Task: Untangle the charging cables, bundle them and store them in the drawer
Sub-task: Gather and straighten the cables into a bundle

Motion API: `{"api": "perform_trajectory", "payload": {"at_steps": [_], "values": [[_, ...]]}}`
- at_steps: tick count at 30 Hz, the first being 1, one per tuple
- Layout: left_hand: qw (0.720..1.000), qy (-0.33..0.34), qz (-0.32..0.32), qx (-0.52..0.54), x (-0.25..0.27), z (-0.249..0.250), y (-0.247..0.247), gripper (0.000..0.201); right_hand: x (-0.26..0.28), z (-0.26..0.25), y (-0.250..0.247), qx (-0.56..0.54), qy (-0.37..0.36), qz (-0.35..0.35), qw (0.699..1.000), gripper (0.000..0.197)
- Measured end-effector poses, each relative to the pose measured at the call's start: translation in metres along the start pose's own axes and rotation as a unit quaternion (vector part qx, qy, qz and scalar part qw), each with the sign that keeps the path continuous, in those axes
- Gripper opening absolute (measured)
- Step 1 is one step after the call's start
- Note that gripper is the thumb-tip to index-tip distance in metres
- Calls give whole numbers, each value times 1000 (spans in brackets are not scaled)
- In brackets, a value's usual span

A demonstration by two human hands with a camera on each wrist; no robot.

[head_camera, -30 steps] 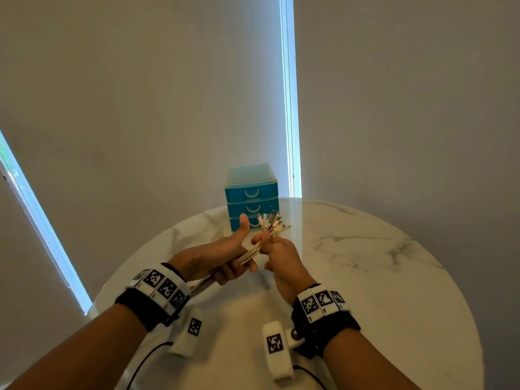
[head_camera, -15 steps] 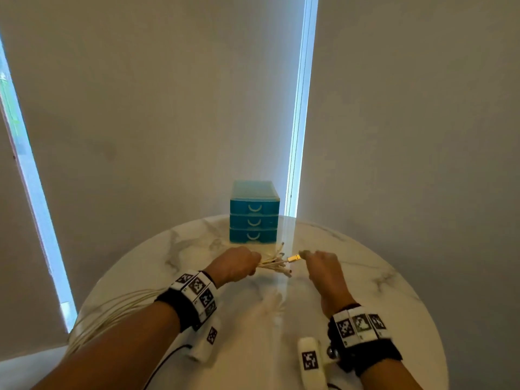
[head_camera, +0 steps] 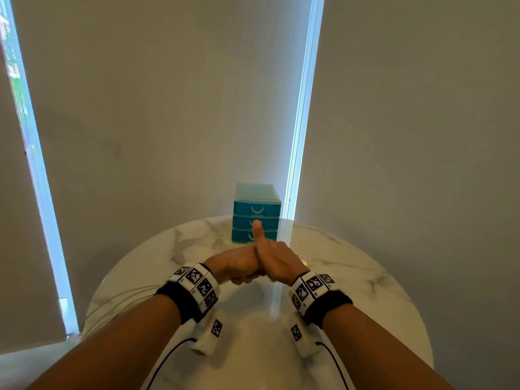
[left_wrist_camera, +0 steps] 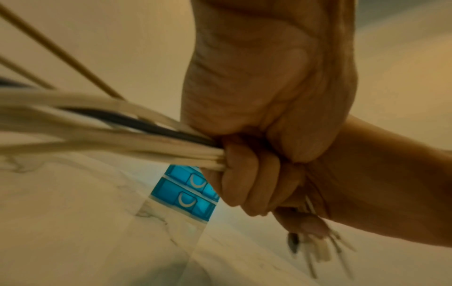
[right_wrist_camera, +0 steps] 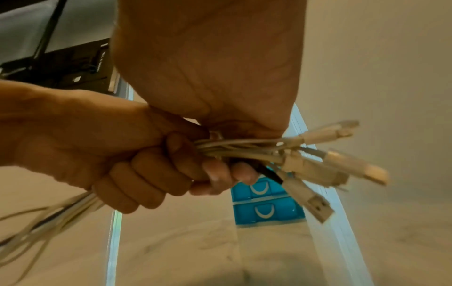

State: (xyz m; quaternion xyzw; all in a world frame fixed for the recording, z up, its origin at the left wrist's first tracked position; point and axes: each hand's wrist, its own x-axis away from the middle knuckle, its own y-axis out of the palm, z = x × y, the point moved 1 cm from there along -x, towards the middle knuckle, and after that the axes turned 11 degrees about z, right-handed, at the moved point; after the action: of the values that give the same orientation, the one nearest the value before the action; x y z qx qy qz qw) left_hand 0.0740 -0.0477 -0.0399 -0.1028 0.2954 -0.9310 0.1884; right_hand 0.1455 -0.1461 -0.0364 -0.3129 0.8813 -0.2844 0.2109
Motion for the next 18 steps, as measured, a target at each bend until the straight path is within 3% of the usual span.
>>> {"api": "perform_trajectory", "payload": {"at_steps": [4,7,10,14,16,18], "values": [[999,-28,-36,-19,10,3,1,39,4,8,-7,127,-25,-28,991,96],[995,-69,-48,-54,14,-8,-10,42,8,19,-20,278,-86,-26,956,79],[989,-109,-95,-31,19,-38,-31,43,7,38,-42,359,-91,11,929,86],[978,-131,-118,-113,24,-56,-47,54,-1,49,-55,463,-154,60,871,72],[973,-137,-84,-164,18,-61,-58,61,-5,47,-61,511,-180,70,837,65],[968,-120,-13,-221,11,-62,-78,61,-5,40,-74,586,-230,80,773,48]]}}
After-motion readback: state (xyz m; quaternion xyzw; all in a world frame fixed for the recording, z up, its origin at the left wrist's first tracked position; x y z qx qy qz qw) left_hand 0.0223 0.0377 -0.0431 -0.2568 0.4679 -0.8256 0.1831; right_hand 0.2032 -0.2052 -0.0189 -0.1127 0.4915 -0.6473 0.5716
